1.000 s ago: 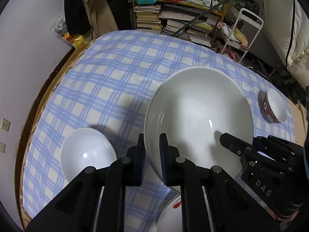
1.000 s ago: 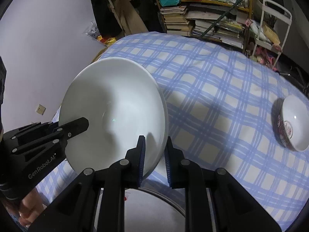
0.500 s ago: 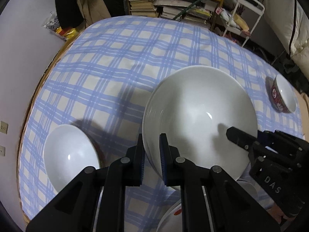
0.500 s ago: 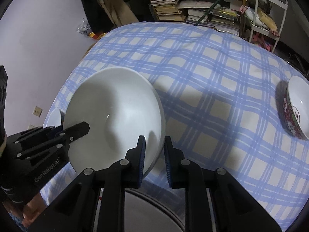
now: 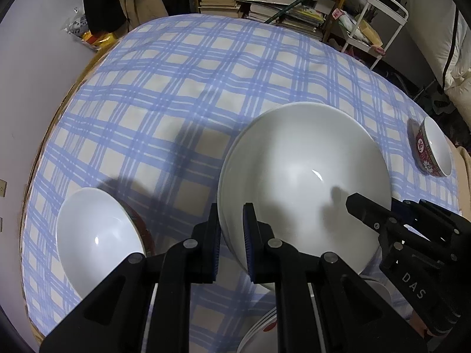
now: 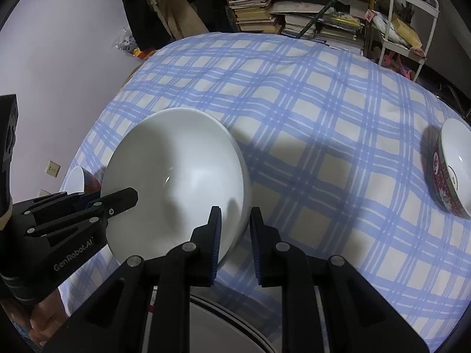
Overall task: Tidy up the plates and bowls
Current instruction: 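Lift the white bowl with both tools and carry it across the table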
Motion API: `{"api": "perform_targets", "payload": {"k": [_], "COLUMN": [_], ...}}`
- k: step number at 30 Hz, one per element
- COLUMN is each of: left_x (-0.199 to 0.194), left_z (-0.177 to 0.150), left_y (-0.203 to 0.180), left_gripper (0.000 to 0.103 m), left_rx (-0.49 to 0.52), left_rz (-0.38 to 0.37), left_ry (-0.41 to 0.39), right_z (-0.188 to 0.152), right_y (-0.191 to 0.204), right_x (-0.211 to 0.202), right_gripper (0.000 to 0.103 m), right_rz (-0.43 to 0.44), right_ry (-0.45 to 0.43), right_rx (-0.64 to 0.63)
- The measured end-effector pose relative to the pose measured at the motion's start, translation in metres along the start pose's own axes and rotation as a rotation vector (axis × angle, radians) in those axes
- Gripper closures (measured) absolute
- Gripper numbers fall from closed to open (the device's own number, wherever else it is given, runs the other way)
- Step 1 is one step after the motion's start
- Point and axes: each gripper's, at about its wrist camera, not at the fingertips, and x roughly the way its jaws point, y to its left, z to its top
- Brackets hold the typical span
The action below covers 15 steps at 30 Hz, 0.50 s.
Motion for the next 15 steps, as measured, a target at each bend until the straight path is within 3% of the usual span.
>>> {"api": "perform_targets", "payload": {"k": [6,12,15], "left_x": [-0.017,-0.04,-0.056], "left_z": [-0.002,-0.003,-0.003], "left_y": [0.003,0.012,0.019], "left_gripper": [0.086,0.081,0.077], "left_rx": [-0.007,-0.017,-0.049], "left_rz": [0.0,0.032,0.062], "left_ry": [-0.039,-0.065,-0.096], "right_z": [0.003,0.008,0.011], "right_y": [0.001,0.016,0.022], "right_x": [-0.004,-0.025,-0.037], "right_gripper": [0.081,0.081,0.073], "right_rz": [0.005,-0.051,-0.06], "right_ry": [-0.002,-0.044,-0.077], "right_rx": [-0.005,-0.082,-0.093]}}
